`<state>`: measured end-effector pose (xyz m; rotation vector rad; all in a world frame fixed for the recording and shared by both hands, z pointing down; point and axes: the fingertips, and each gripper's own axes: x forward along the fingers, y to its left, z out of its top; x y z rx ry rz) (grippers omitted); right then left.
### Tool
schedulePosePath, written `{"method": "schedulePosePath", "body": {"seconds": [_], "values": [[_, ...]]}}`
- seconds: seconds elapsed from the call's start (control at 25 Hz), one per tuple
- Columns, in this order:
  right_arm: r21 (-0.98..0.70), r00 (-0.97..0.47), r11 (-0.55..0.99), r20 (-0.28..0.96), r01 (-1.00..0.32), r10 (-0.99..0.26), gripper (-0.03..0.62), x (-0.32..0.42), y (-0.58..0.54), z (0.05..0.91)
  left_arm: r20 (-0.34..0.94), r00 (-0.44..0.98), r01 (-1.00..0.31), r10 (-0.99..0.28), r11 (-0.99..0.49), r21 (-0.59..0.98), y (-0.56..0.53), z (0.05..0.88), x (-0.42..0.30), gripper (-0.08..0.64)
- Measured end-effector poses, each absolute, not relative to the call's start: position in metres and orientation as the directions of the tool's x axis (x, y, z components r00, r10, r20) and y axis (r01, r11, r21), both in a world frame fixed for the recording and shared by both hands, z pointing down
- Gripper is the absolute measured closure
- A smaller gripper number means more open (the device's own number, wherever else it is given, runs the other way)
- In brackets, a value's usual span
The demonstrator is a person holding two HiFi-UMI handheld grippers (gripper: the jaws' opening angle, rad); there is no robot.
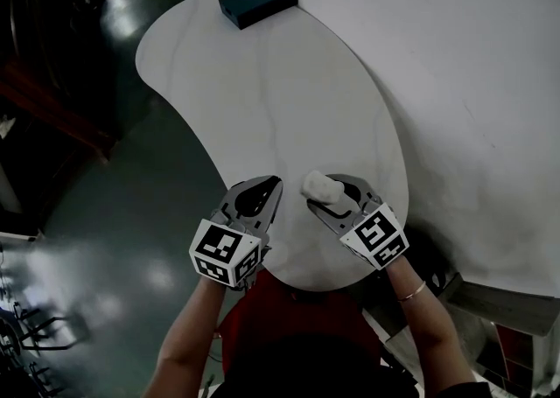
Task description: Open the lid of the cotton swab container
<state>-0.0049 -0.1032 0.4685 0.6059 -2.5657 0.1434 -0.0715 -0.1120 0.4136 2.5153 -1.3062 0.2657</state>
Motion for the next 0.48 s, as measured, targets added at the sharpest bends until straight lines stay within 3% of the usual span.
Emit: {"method": "schedulePosePath", "body": {"seconds": [0.48], "values": [[0.048,-0.787,0.903,0.474,-0.426,-0.396,0.362,-0.03,-0.085,0.443,0.272,0.631,-0.773,-0.727,-0.618,0.142,-0.094,0.39,-0.082,0.532]]}}
